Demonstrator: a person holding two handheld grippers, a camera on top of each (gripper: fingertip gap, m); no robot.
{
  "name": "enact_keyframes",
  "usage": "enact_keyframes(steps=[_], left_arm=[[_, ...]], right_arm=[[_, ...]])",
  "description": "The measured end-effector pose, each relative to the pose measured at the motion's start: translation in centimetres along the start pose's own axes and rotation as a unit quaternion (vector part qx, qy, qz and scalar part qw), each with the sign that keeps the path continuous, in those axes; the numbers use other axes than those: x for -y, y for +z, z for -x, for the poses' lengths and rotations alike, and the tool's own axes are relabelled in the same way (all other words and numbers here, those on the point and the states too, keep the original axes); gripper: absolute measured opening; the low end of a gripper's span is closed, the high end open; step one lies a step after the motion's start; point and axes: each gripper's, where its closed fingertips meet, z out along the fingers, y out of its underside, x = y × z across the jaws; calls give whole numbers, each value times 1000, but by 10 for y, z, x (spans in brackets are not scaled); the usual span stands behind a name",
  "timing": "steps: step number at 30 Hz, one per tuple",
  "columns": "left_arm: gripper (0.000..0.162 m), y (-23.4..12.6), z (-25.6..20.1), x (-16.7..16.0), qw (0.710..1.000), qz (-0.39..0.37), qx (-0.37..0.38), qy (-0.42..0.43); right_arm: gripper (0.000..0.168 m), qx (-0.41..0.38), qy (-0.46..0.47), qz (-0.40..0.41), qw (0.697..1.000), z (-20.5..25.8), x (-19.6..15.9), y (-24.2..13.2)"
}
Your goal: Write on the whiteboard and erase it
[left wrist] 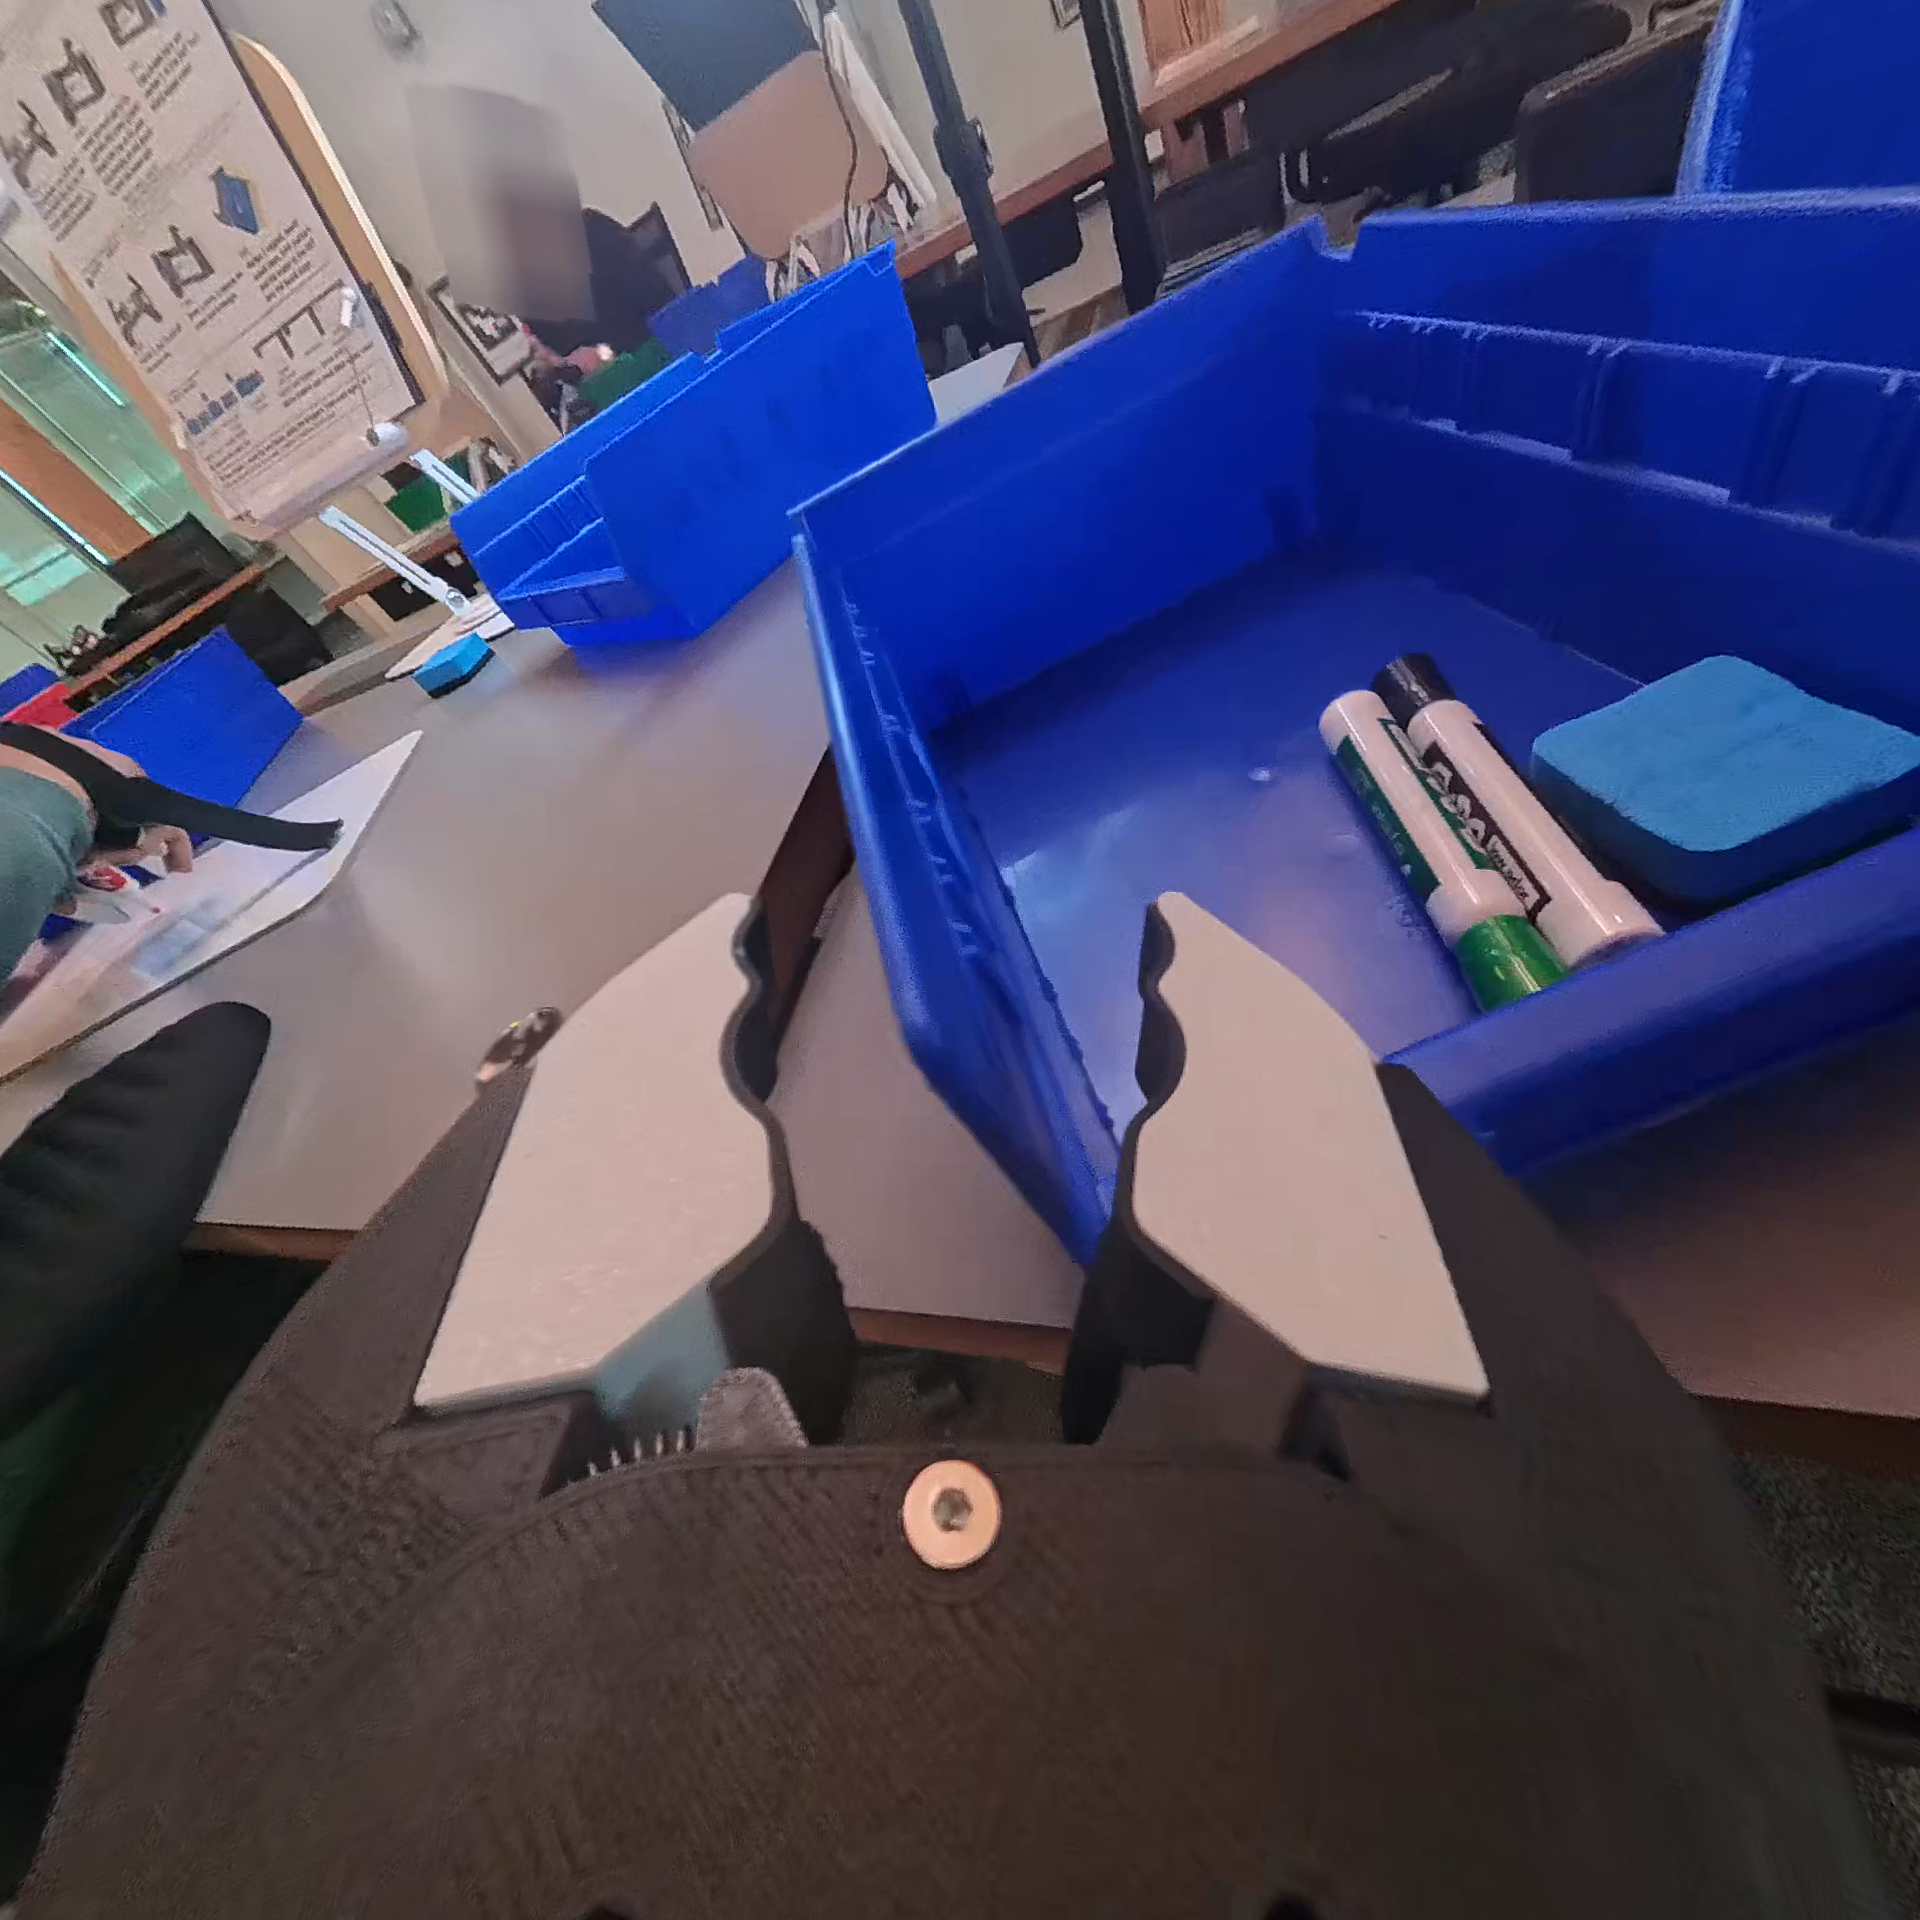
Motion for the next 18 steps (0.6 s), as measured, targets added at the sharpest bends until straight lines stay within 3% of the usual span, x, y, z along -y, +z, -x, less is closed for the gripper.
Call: enact_keyframes(steps=[3,6,9,13,16,18], left_arm=[[78,-11,12,19,1000,-18,-5,-13],[77,-25,17,55,996,-87,18,-22],[77,-33,2,83,989,-144,23,1],[74,-38,-24,108,980,-201,12,10],[70,-43,-55,128,971,-234,-35,-4],[64,-49,-89,142,960,-252,-110,-52]], right_arm=[[116,7,78,90,993,-15,-43,0],[111,23,68,127,989,1,-64,7],[77,-5,7,132,991,4,-72,11],[48,-40,-53,163,984,-14,-70,6],[30,-57,-74,156,983,-33,-56,0],[19,-87,-104,150,979,-51,-44,-6]])
